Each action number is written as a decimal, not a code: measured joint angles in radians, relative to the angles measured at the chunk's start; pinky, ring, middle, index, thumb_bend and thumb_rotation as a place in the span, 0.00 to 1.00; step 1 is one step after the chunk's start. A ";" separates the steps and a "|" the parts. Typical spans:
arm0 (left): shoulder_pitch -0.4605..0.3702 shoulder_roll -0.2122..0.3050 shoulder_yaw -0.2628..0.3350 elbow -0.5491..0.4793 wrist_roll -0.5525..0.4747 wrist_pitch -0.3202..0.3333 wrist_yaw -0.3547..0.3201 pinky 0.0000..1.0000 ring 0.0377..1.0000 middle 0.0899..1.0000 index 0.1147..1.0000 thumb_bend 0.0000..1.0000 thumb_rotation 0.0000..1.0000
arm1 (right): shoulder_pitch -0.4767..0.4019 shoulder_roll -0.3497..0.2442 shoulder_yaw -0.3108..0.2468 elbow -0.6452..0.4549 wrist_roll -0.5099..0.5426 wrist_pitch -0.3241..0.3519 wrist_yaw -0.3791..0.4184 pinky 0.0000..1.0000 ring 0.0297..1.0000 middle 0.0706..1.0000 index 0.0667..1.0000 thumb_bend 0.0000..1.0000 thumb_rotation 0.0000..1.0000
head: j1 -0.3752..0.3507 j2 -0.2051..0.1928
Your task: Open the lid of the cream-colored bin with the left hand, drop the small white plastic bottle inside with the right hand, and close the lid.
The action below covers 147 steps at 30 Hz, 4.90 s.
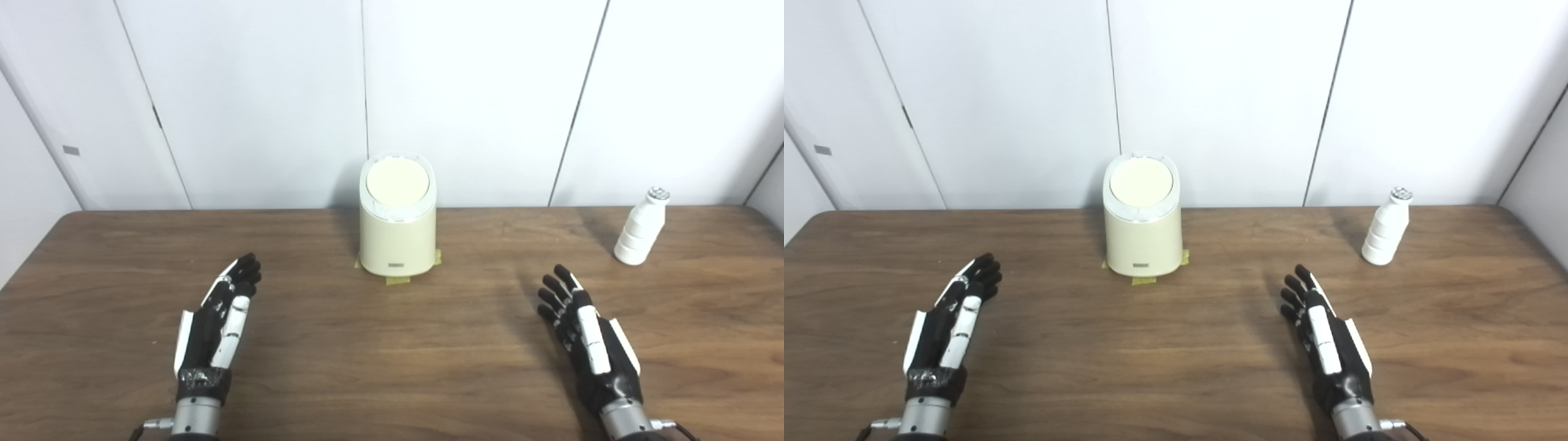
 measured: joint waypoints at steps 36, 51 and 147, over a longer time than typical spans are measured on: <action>-0.003 -0.009 0.017 -0.017 0.034 0.099 0.047 0.78 0.82 0.85 0.86 0.61 0.35 | -0.006 0.006 0.001 0.002 0.002 0.005 0.001 0.91 0.92 0.92 0.93 0.53 0.92 | 0.011 -0.035; -0.237 0.165 0.002 -0.136 0.194 0.429 0.002 0.77 0.82 0.86 0.87 0.83 0.15 | -0.037 0.024 0.003 0.028 -0.012 -0.013 -0.003 0.92 0.92 0.92 0.92 0.51 0.94 | -0.011 -0.044; -1.095 0.141 -0.661 0.621 0.815 0.393 -0.243 0.73 0.85 0.86 0.85 0.98 0.08 | -0.078 0.036 -0.003 0.069 -0.027 -0.066 -0.039 0.91 0.91 0.92 0.93 0.55 0.91 | -0.025 -0.032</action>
